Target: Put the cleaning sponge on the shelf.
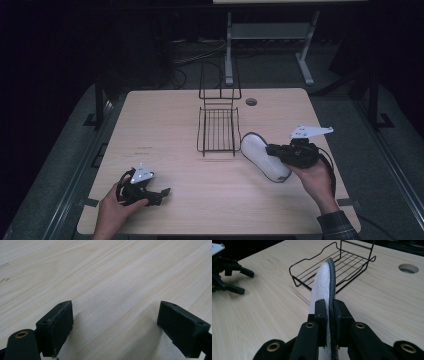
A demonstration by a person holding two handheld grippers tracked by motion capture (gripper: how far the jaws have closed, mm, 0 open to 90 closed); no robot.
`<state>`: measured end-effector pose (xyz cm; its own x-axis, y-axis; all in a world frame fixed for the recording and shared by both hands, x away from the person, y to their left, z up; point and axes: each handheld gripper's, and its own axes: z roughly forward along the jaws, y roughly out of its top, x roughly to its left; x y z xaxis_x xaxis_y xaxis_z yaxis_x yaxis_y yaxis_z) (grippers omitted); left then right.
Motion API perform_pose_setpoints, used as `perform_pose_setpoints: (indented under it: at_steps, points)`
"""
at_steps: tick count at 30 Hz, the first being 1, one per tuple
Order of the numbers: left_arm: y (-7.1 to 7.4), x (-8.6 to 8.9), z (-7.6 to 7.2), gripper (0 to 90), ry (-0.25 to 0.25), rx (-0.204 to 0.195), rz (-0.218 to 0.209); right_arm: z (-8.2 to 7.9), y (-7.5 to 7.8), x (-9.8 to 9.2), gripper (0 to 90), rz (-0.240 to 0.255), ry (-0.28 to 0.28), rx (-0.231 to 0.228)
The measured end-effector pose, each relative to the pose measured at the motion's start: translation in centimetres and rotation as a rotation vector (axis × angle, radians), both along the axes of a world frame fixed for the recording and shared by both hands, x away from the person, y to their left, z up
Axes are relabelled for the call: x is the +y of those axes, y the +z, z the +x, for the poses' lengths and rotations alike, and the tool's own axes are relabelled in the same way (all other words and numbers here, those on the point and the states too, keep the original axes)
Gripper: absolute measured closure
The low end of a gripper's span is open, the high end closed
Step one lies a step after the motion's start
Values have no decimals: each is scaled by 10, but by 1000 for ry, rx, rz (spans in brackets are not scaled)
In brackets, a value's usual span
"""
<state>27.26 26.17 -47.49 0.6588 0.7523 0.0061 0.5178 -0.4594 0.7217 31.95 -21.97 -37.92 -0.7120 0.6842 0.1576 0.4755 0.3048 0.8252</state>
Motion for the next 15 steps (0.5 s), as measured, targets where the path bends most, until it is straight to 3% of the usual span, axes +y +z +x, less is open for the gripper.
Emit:
perform_pose_setpoints:
  at_steps: [15]
  points:
    - [0, 0, 0, 126, 1, 0, -2, 26, 13, 18, 823, 25, 12, -26]
